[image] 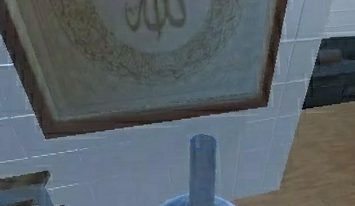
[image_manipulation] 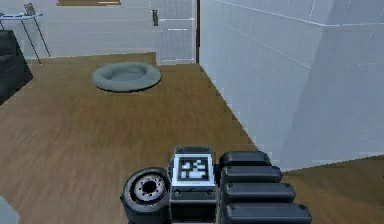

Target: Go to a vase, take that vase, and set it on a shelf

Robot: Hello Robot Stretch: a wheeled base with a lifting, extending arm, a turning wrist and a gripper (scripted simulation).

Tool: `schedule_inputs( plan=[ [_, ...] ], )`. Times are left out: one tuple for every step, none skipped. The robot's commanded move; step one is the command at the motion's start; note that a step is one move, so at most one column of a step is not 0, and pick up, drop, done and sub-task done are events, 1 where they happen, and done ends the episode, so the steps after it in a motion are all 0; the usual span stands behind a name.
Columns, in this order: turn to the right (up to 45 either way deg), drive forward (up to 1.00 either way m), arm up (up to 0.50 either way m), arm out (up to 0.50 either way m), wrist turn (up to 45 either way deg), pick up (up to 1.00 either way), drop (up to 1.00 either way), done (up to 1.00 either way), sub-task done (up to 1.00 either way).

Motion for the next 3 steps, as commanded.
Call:
schedule_inputs(
  plan=[
    [36.0, 0.0, 0.0, 0.0, 0.0, 0.0, 0.0, 0.0, 0.0],
    [-45.0, 0.0, 0.0, 0.0, 0.0, 0.0, 0.0, 0.0, 0.0],
    [-39.0, 0.0, 0.0, 0.0, 0.0, 0.0, 0.0, 0.0, 0.0]
  ],
)
